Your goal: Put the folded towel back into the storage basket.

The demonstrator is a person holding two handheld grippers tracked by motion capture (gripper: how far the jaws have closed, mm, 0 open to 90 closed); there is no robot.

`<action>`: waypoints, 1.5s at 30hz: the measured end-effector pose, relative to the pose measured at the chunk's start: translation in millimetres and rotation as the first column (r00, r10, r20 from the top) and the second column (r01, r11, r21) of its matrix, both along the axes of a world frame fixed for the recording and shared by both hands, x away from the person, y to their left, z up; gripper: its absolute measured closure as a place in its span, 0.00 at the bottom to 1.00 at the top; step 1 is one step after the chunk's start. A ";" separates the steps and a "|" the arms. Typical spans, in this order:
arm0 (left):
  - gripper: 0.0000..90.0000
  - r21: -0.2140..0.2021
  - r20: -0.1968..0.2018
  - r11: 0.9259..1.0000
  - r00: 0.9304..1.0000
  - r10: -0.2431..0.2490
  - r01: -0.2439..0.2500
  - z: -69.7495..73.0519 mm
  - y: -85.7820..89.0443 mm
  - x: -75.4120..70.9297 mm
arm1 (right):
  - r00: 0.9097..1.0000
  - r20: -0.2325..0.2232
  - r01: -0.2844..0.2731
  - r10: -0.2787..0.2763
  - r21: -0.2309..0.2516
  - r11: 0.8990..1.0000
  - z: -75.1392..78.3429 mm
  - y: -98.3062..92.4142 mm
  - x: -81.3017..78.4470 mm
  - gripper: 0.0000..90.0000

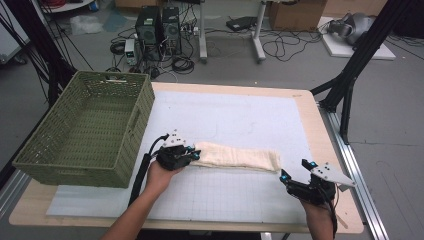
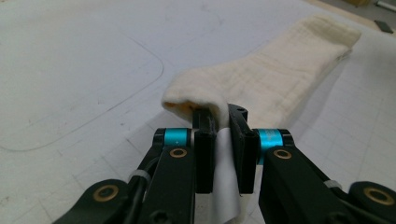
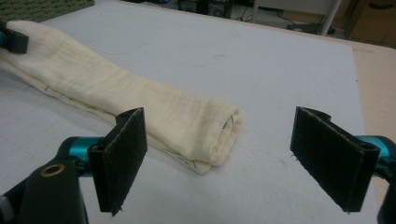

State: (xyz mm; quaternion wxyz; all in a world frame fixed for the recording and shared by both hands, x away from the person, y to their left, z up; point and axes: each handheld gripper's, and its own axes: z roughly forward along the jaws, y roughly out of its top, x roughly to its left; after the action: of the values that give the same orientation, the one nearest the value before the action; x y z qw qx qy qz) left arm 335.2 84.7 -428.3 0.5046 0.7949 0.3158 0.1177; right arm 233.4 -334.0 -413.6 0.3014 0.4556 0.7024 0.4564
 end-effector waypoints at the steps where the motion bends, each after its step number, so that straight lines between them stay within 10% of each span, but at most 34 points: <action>1: 0.91 -0.006 0.004 1.000 1.000 0.001 -0.001 0.8 0.2 -0.6 | 1.000 0.002 0.004 -0.004 0.003 1.000 0.1 0.1 0.5 0.19; 25: 0.91 -0.045 0.025 0.999 1.000 -0.003 0.004 5.9 3.4 -4.2 | 0.993 -0.110 0.033 -0.032 0.005 0.999 -14.8 6.3 42.5 0.19; 35: 0.91 -0.041 0.037 0.999 0.999 -0.002 0.004 6.2 4.1 -4.9 | 0.971 -0.236 0.036 -0.045 -0.040 0.999 -30.7 21.8 65.4 0.19; 38: 0.91 -0.042 0.043 0.999 0.999 -0.007 0.008 6.4 4.6 -6.1 | 0.953 -0.303 -0.022 0.003 -0.059 0.998 -37.5 25.1 67.9 0.31; 45: 0.91 -0.042 0.047 0.999 0.999 -0.010 0.012 5.2 6.4 -8.2 | 0.951 -0.304 -0.072 0.060 -0.029 0.997 -36.1 24.7 64.6 0.65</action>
State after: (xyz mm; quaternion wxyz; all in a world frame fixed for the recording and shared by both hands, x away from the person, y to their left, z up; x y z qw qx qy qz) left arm 327.0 91.1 -423.1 0.5291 0.7828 0.3019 0.1268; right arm 298.0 -309.3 -449.7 0.1837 0.4905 0.7639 0.3770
